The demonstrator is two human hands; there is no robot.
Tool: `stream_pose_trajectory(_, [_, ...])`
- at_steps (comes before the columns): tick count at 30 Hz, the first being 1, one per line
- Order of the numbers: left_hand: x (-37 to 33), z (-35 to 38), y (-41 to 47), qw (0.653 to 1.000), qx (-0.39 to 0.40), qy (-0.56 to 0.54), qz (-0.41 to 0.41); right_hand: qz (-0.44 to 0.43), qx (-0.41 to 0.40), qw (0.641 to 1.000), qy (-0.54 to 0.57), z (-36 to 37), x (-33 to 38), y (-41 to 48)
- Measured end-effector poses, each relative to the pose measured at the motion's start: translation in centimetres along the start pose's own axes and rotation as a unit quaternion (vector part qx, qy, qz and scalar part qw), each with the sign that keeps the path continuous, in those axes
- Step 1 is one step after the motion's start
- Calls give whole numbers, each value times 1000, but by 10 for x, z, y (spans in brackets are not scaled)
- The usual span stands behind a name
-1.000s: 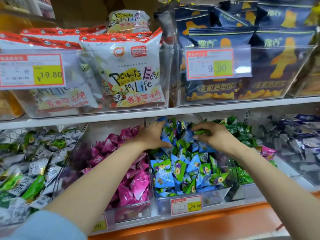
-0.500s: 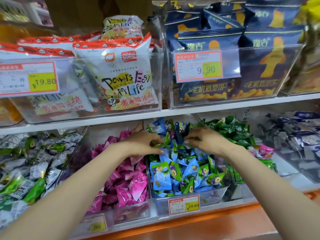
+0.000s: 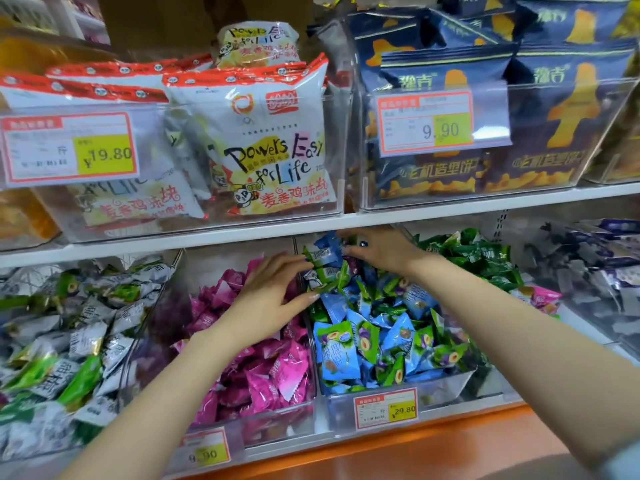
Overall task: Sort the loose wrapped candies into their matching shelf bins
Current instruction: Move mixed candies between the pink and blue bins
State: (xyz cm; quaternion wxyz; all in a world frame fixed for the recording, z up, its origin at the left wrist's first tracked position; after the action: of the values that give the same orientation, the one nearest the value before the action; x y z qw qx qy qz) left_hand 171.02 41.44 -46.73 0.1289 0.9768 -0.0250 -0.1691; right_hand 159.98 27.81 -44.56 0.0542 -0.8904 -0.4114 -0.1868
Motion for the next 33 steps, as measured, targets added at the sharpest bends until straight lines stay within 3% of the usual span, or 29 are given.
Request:
stream_pose_trajectory(6, [16, 13, -5, 998, 39, -26, -30, 7, 78, 996, -38, 36, 1, 46])
stream_pose_trajectory(11, [16, 14, -6, 996, 58, -50, -37, 20, 36, 999, -28, 32, -5, 55])
stream_pose_trajectory(15, [14, 12, -7, 996, 66, -55, -33, 76, 21, 991, 112, 8, -22, 34])
stream_pose_trajectory(19, [12, 11, -6, 995, 68, -53, -42, 54, 63, 965, 250, -17, -25, -6])
stream_pose_trajectory(20, [11, 11, -6, 995, 71, -51, -45, 56, 58, 966, 245, -22, -31, -13])
stream_pose_trajectory(24, [10, 11, -6, 993, 78, -63, -61, 86, 0, 995, 47, -48, -71, -32])
stream_pose_trajectory(27, [8, 9, -8, 992, 75, -74, -69, 78, 46, 996, 0, -40, -72, -43])
stream_pose_trajectory(29, [7, 9, -9, 992, 77, -74, -72, 68, 35, 996, -40, -37, -64, -43])
stream_pose_trajectory(33, [6, 8, -10, 992, 78, -68, -79, 56, 27, 998, -14, -33, -38, -24])
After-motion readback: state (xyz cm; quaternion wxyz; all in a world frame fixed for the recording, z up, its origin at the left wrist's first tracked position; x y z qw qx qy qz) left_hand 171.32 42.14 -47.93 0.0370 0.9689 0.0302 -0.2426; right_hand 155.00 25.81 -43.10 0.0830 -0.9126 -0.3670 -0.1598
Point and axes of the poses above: each hand's wrist, its own y-axis towards the middle knuckle, its own z-axis out of the palm, x = y × z, the point moved 8 cm from there along y, towards the middle knuckle, and after that the axes turned 5 degrees about x, right-handed, at the moved point
